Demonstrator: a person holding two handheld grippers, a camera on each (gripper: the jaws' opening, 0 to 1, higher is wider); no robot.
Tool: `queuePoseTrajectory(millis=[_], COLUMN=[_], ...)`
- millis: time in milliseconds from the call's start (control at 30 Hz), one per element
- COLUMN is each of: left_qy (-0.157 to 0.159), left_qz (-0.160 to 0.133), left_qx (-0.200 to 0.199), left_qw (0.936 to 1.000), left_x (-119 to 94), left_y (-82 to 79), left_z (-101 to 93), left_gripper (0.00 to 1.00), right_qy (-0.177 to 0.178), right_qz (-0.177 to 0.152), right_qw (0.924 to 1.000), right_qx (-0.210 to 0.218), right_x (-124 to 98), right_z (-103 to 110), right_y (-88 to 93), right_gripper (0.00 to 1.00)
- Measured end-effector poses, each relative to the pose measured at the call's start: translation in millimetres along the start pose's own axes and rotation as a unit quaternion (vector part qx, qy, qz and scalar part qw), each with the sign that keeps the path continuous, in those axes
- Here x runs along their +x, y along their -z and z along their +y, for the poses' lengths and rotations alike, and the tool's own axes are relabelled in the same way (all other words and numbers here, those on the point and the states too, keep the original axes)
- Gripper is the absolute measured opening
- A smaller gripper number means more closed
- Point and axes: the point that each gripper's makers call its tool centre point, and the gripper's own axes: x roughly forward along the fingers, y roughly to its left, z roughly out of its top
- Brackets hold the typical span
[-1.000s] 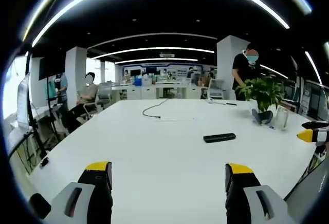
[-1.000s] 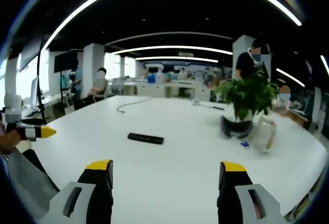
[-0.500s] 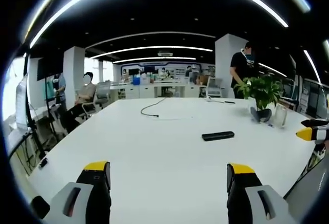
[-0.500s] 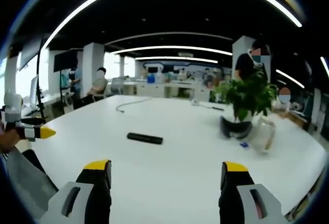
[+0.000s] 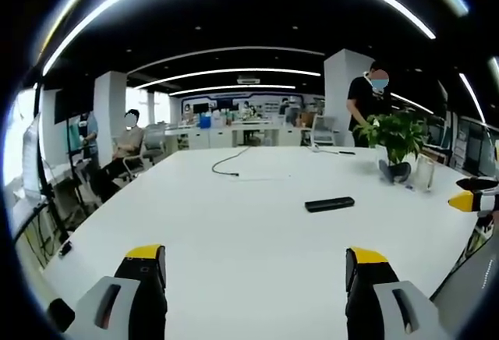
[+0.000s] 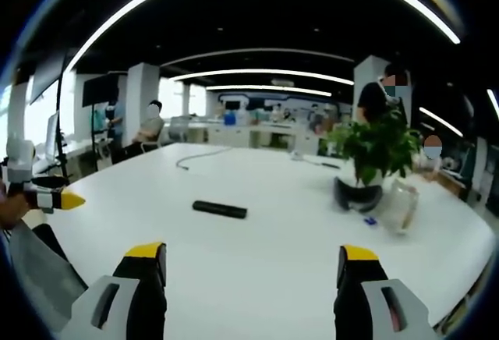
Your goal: Press the specified remote control buttons in sequence, fully releasing each button before pressing the next.
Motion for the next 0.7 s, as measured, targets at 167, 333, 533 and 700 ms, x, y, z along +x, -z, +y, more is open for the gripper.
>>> queuePoseTrajectory(millis=[167,333,533,700], left_qy=[0.006,0.010,0.025,0.045], left_qz=[0.001,0.001,0.002,0.006], left_qx=[-0.001,-0.005,0.031,0.034], left_qw=[1.0000,0.9999,0.9992,0.9984], left_x=[0.5,1.5,14.1,28.6], left_y=[-1.3,-4.5,-15.7,-21.5], left_z=[-2.4,-4.2,-12.7,-23.8], left_gripper=[0.99,0.97,0.97,0.97], right_qy=[0.004,-0.001,0.005,0.009], right_qz=[-0.003,-0.012,-0.006,-0.008], right_qw=[1.0000,0.9999,0.9999,0.9999], right_qx=[0.004,0.012,0.007,0.011], right_x=[-0.7,-1.8,-1.8,-2.2], right_z=[-2.3,-1.7,-3.8,-5.8], right_y=[-1.2,-4.1,-2.3,-3.2], right_gripper=[0.90,0.90,0.88,0.88])
